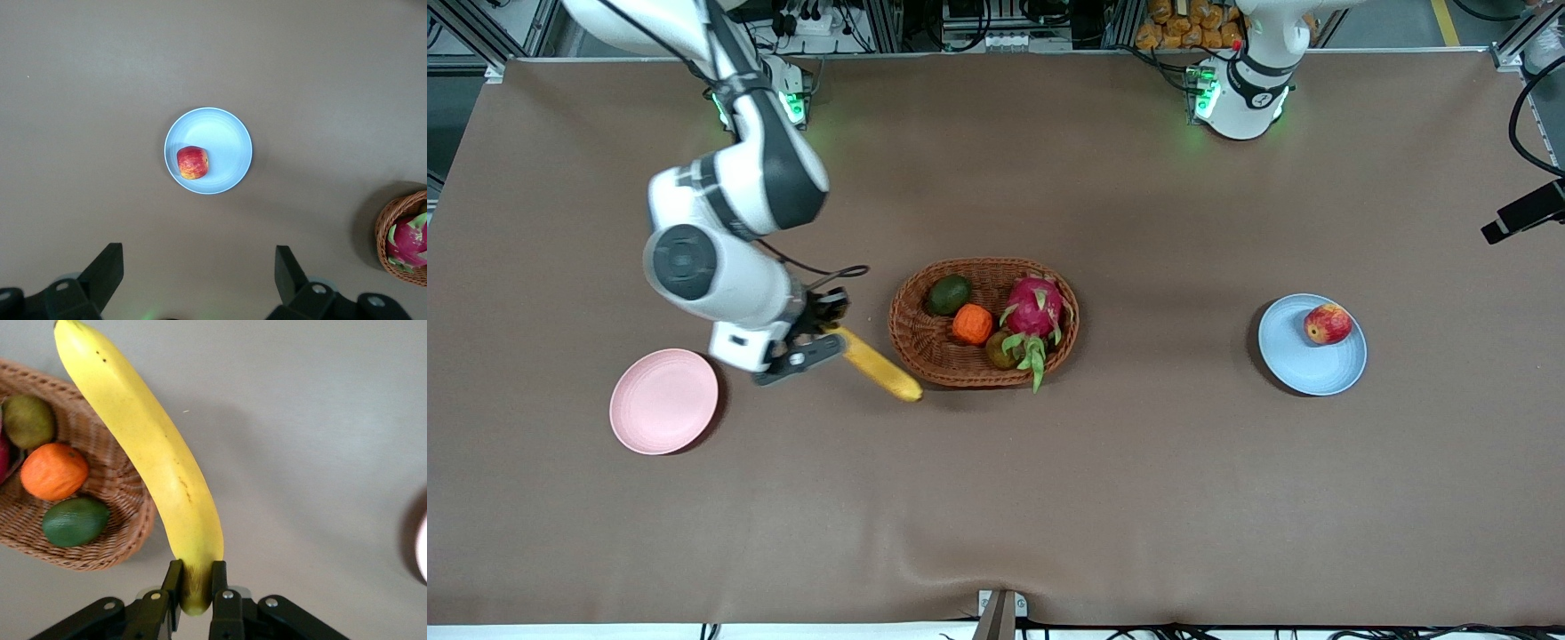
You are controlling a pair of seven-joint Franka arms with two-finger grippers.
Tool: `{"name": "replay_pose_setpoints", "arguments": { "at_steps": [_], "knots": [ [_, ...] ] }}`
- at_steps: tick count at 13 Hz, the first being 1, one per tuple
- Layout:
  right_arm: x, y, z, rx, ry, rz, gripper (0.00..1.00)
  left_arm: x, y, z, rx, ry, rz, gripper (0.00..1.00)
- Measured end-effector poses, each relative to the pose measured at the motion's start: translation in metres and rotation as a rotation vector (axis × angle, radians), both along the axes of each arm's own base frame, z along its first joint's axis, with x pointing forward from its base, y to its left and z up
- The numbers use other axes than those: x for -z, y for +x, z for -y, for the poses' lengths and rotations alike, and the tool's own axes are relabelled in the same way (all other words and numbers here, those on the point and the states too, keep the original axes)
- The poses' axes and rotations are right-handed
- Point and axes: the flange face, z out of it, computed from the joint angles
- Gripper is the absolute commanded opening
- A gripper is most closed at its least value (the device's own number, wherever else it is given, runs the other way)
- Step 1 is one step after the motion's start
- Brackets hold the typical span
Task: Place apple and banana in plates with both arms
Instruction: 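Lift the banana and carry it to the pink plate with the right gripper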
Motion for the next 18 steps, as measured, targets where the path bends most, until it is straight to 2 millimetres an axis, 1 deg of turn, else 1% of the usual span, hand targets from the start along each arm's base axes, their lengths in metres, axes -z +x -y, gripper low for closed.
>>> {"name": "replay_pose_setpoints", "arguments": {
  "at_steps": [2, 5, 7, 9, 12, 14, 15, 16, 18],
  "knots": [
    [-0.014, 0.012, 0.051, 0.076, 0.004, 0.007, 0.00, 0.000, 0.000, 0.002, 0.005, 0.000, 0.000, 1.00],
    [-0.028, 0.015, 0.135, 0.186, 0.001, -0.056, 0.00, 0.000, 0.000, 0.004, 0.008, 0.000, 0.000, 1.00],
    [-0.036, 0.014, 0.175, 0.242, 0.004, -0.075, 0.00, 0.000, 0.000, 0.004, 0.009, 0.000, 0.000, 1.00],
    [-0.036, 0.014, 0.210, 0.256, 0.013, -0.079, 0.00, 0.000, 0.000, 0.004, 0.009, 0.000, -0.002, 1.00],
    [-0.022, 0.008, 0.274, 0.244, 0.036, -0.094, 0.00, 0.001, 0.000, 0.005, 0.010, -0.001, -0.008, 1.00],
    [-0.001, -0.002, 0.316, 0.248, 0.052, -0.128, 0.00, 0.000, 0.000, 0.013, 0.025, -0.001, -0.011, 1.00],
    [0.014, -0.008, 0.333, 0.256, 0.061, -0.153, 0.00, 0.000, 0.000, 0.023, 0.044, 0.005, -0.011, 1.00],
    [0.028, -0.011, 0.343, 0.257, 0.068, -0.172, 0.00, 0.000, 0.001, 0.035, 0.069, 0.017, -0.012, 1.00],
    [0.049, -0.007, 0.351, 0.219, 0.080, -0.166, 0.00, 0.000, 0.002, 0.056, 0.110, 0.040, -0.013, 1.00]
  ]
}}
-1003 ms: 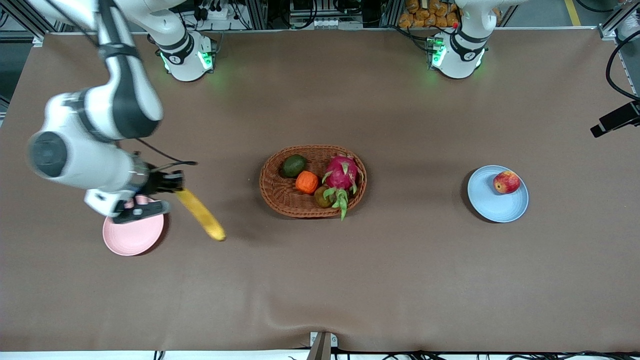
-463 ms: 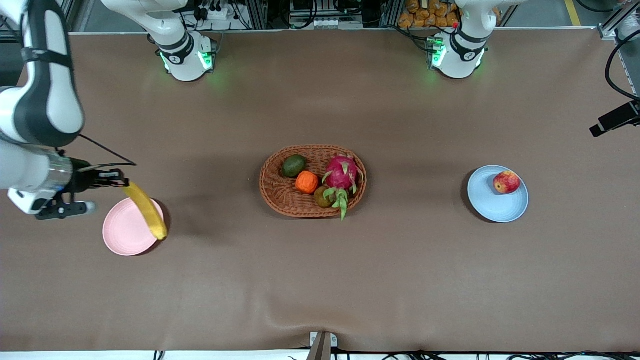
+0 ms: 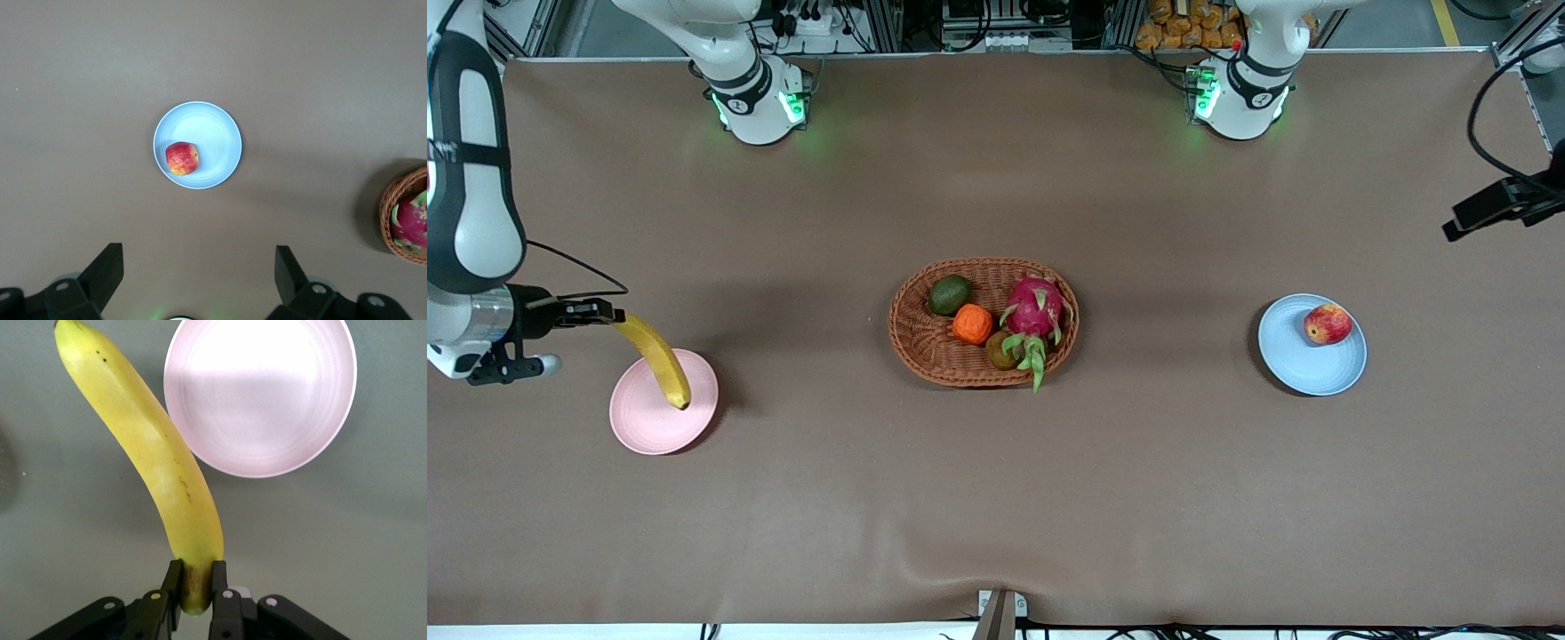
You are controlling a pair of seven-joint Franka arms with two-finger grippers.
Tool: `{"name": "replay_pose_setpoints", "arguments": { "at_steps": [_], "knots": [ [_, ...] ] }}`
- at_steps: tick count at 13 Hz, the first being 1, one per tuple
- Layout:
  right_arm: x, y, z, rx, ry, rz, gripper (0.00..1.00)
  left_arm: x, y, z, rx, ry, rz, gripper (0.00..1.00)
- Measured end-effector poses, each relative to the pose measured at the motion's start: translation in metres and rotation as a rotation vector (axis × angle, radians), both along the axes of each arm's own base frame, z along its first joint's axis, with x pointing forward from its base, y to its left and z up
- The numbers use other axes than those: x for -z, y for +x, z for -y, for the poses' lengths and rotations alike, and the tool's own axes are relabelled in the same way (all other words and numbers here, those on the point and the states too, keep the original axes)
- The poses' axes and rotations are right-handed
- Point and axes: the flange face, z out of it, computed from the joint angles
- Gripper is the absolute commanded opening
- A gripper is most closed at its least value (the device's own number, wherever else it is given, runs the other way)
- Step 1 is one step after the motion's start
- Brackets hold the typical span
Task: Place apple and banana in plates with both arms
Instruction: 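Lift the banana and carry it to the pink plate with the right gripper, then lower the banana onto the pink plate and open the right gripper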
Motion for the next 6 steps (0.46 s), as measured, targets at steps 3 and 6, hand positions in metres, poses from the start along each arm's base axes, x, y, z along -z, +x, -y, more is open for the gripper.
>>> {"name": "replay_pose_setpoints", "arguments": {
  "at_steps": [3, 6],
  "knots": [
    [0.031, 0.003, 0.014, -0.032, 0.011, 0.003, 0.00, -0.001, -0.001, 0.005, 0.032, 0.001, 0.002, 1.00],
    [0.056, 0.003, 0.025, -0.017, 0.019, -0.013, 0.00, -0.005, -0.004, 0.010, 0.047, 0.002, 0.005, 1.00]
  ]
}}
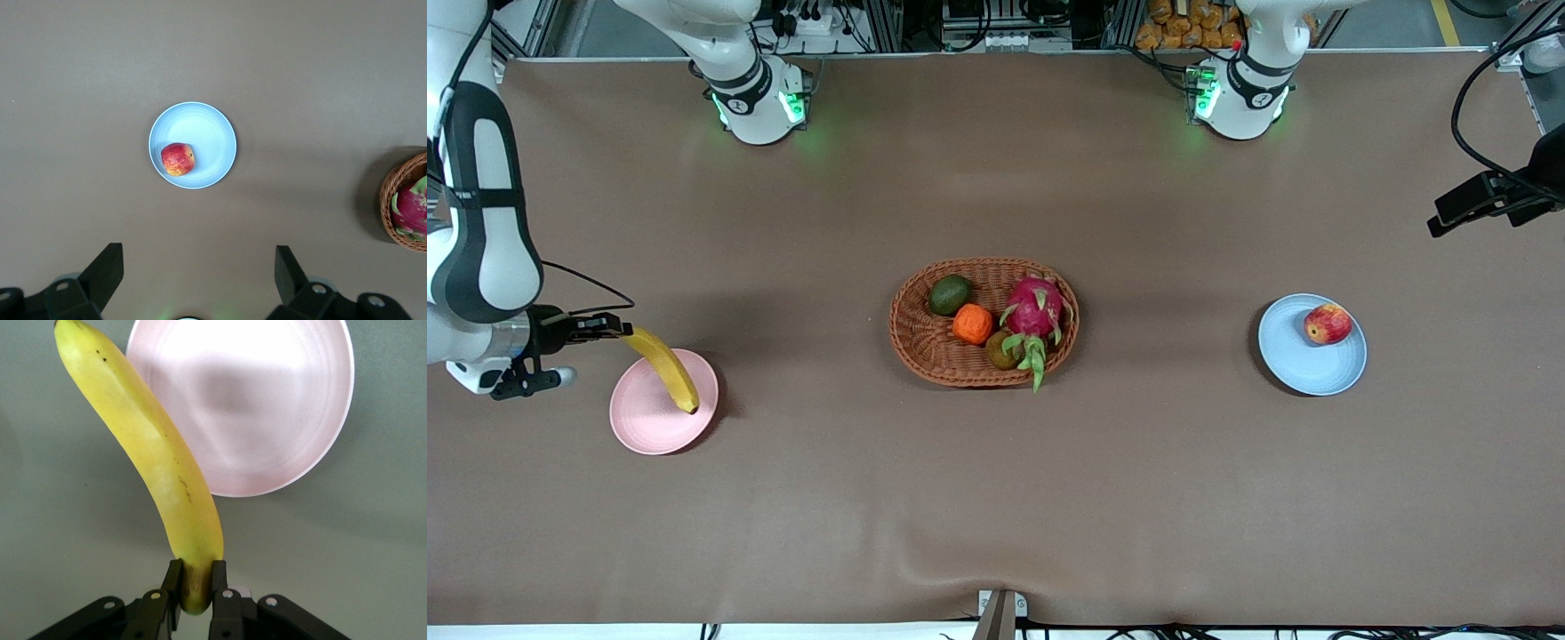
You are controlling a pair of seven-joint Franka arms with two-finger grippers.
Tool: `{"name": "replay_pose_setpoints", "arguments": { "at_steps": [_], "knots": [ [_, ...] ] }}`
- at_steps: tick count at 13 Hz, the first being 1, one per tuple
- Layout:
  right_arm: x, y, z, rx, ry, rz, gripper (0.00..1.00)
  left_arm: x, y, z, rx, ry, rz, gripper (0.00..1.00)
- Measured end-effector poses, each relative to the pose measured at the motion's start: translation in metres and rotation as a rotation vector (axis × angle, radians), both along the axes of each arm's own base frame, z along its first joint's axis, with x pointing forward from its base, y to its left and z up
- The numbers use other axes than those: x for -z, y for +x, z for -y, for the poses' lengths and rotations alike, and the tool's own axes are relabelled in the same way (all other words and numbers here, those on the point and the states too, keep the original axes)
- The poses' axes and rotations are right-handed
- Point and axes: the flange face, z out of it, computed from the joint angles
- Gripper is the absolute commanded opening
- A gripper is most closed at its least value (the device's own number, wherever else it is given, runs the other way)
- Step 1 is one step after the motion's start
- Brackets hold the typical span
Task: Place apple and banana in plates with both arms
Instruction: 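Lower the banana onto the pink plate and open the right gripper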
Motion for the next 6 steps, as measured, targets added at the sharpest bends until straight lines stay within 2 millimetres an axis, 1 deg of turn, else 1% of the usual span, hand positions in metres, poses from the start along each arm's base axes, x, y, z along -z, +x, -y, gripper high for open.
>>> {"name": "replay_pose_setpoints", "arguments": {
  "at_steps": [1, 2, 3, 4, 6],
  "knots": [
    [0.006, 0.001, 0.002, 0.005, -0.003, 0.004, 0.04, -0.001, -0.001, 0.001, 0.001, 0.000, 0.000, 1.00],
    [0.013, 0.002, 0.004, 0.009, -0.003, 0.002, 0.35, -0.001, -0.003, 0.001, 0.002, 0.001, 0.000, 1.00],
    [0.017, 0.002, 0.005, 0.012, -0.003, 0.001, 0.87, -0.002, -0.004, 0.001, 0.002, 0.001, 0.000, 1.00],
    [0.018, 0.003, 0.006, 0.018, 0.001, 0.006, 1.00, -0.002, -0.005, 0.001, 0.002, 0.002, 0.000, 1.00],
    [0.018, 0.004, 0.011, 0.057, 0.027, 0.030, 1.00, -0.003, -0.006, 0.002, 0.002, 0.002, 0.002, 1.00]
  ]
}}
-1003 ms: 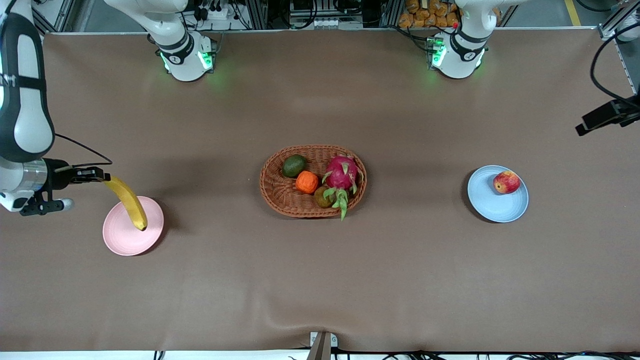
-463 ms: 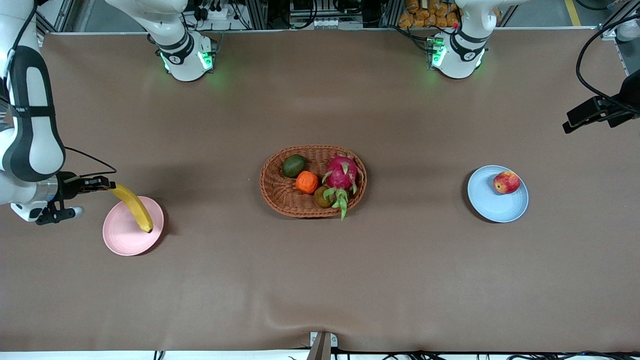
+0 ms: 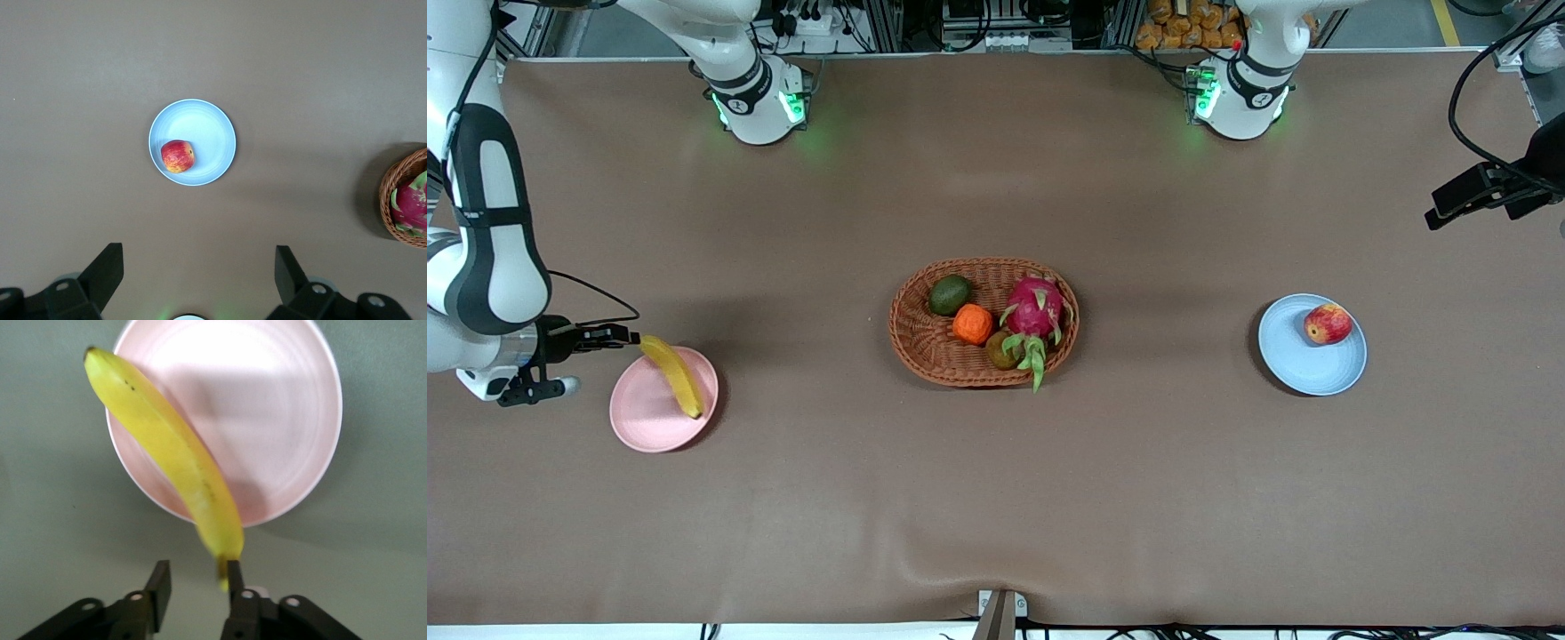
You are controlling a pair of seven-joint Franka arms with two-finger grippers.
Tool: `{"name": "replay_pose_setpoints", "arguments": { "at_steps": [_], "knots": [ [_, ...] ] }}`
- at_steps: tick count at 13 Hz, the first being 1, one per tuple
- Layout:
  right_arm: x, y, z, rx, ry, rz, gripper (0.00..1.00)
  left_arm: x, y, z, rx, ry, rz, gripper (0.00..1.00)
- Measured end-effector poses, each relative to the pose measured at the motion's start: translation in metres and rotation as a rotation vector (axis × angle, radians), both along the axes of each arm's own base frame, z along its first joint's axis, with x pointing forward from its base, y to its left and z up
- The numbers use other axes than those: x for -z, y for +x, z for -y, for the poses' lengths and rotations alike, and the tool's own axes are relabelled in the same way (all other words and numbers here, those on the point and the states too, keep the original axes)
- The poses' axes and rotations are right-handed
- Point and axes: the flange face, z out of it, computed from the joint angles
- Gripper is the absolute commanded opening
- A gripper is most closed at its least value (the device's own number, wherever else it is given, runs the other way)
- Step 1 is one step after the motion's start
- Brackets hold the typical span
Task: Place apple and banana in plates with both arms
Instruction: 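Lower the banana onto the pink plate and open the right gripper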
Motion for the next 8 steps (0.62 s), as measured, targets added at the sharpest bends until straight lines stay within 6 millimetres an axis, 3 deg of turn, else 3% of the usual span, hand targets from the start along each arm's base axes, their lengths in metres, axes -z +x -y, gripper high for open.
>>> {"name": "replay_pose_setpoints", "arguments": {
  "at_steps": [4, 6, 8],
  "knots": [
    [0.004, -0.004, 0.014, 0.030, 0.017, 0.001, 1.00, 0.002, 0.000, 0.000, 0.000, 0.000, -0.004, 1.00],
    [-0.004, 0.002, 0.005, 0.014, 0.021, 0.015, 1.00, 0.002, 0.000, 0.000, 0.001, 0.000, -0.004, 1.00],
    [-0.030, 0.012, -0.014, -0.022, 0.019, 0.057, 1.00, 0.002, -0.001, 0.001, 0.001, 0.000, -0.004, 1.00]
  ]
}}
